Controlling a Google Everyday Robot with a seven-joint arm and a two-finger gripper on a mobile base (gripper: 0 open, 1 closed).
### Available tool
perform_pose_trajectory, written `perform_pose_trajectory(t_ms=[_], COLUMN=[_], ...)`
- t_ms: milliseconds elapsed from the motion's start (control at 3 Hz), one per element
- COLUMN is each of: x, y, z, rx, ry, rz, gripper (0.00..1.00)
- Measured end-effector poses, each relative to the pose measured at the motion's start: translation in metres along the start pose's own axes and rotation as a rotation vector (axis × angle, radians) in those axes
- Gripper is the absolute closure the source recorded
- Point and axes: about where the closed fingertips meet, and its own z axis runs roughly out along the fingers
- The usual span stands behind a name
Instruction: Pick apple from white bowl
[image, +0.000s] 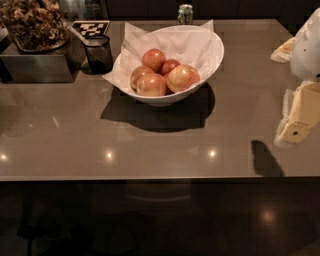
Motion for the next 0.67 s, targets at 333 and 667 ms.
perform_pose_trajectory(t_ms=[333, 667], x=[0.000, -0.003], y=[0.000, -0.022], z=[0.000, -0.001], rx=[0.000, 0.041], ry=[0.000, -0.115], rz=[0.000, 0.080], gripper=[0.00, 0.00])
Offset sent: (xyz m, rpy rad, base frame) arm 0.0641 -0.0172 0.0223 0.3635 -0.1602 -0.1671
